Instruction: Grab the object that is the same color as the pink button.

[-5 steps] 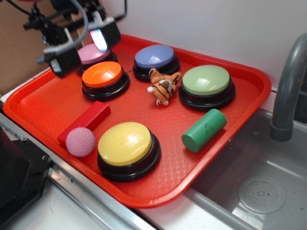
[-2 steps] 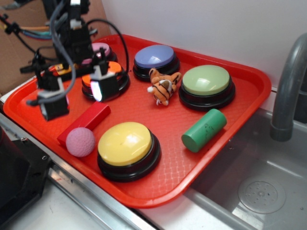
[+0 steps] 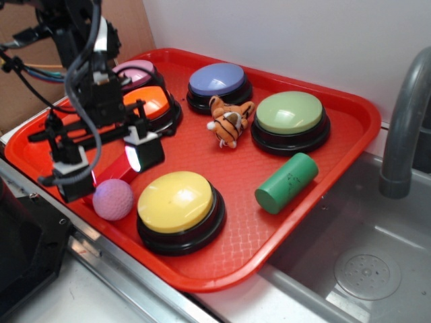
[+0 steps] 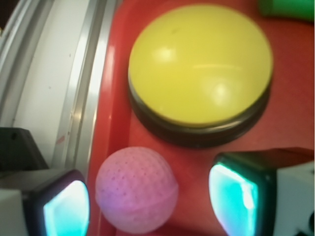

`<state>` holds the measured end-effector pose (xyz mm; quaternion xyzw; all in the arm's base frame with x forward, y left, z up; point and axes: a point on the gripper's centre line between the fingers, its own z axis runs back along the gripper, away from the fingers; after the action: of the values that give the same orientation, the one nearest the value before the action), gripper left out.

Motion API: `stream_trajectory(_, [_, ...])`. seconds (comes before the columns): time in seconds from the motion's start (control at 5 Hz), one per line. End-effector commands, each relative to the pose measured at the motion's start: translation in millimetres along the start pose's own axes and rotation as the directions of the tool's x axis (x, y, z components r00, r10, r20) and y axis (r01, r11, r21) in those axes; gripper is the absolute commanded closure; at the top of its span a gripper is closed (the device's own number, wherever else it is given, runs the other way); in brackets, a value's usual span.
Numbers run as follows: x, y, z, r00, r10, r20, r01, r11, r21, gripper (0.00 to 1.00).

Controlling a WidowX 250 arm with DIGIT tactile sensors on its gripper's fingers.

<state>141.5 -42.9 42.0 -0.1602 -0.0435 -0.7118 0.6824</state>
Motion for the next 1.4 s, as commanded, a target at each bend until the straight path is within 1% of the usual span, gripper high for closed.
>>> stream_trajectory(0.0, [2, -3, -16, 1.000, -0.012, 0.005, 0.012, 1.000, -0.003, 0.05])
stream_trajectory(0.2, [1, -1, -18, 1.000, -0.018, -0.004, 0.018, 1.000, -0.016, 1.00])
stream_trajectory(0.4, [0, -3, -16, 1.000, -0.020, 0.011, 0.020, 1.000, 0.004, 1.00])
stream_trajectory(0.6, [-1, -3, -15, 1.000, -0.012, 0.002, 0.012, 1.000, 0.006, 1.00])
stream_trajectory(0.8, [0, -3, -10, 1.000, 0.002, -0.013, -0.001, 0.999, 0.037, 1.00])
stream_trajectory(1.0, [-2, 1, 7, 0.992, 0.126, -0.023, -0.125, 0.991, 0.057, 1.00])
stream_trajectory(1.2, [1, 4, 30, 0.936, 0.348, -0.051, -0.343, 0.936, 0.081, 1.00])
